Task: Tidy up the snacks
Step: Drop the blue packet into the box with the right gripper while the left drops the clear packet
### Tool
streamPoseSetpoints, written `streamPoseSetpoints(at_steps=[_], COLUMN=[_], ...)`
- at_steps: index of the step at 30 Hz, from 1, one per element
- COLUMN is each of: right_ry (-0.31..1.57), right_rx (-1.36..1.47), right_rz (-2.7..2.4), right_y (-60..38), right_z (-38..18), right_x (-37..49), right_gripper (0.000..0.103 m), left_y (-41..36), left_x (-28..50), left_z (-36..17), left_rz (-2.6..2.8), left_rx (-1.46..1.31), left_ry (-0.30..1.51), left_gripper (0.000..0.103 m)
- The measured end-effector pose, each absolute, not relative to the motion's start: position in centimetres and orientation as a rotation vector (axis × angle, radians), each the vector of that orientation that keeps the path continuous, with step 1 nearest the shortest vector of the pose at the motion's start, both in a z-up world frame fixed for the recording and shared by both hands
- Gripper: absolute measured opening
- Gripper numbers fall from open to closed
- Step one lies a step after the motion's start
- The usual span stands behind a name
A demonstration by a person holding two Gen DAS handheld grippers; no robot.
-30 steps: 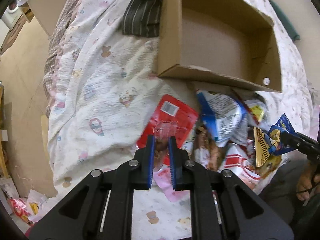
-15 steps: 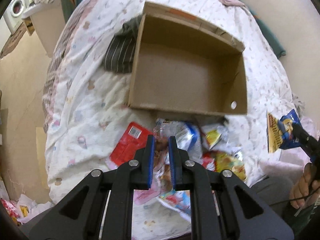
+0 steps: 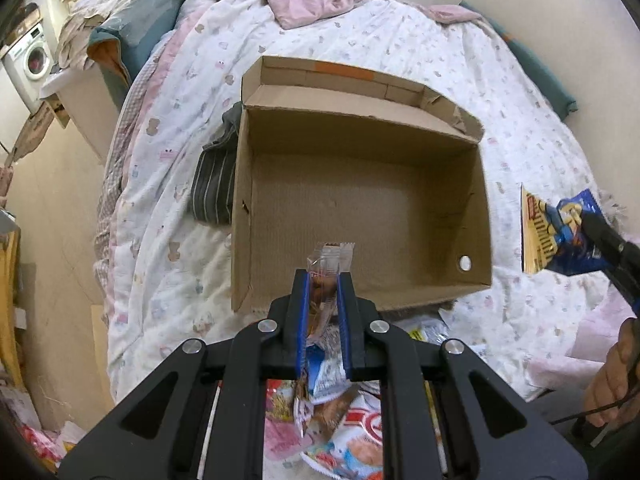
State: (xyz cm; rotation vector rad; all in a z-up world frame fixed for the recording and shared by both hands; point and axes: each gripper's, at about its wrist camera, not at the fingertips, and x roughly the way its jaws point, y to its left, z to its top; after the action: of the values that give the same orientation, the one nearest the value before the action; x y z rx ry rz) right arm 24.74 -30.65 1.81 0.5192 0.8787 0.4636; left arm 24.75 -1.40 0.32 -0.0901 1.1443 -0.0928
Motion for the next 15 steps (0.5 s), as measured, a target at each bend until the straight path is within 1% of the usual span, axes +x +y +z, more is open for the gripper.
streamPoseSetpoints(at_steps=[9, 15], right_ry=[0.975, 1.027], right_rx=[0.528, 0.494], right_rz=[0.457, 0.471], right_y=[-29.2, -27.7], right_z=[-3.6, -5.4], right_x=[26.9, 28.0], right_gripper=[0.028, 0.028], left_y=[-2.0, -2.4], left_x=[26.7, 27.8], left_z=[-4.3, -5.6], left_rz=[-0.059, -0.067], left_rx=[-0.036, -0.057], left_ry=[1.195, 1.198], left_gripper=[0.011, 0.011])
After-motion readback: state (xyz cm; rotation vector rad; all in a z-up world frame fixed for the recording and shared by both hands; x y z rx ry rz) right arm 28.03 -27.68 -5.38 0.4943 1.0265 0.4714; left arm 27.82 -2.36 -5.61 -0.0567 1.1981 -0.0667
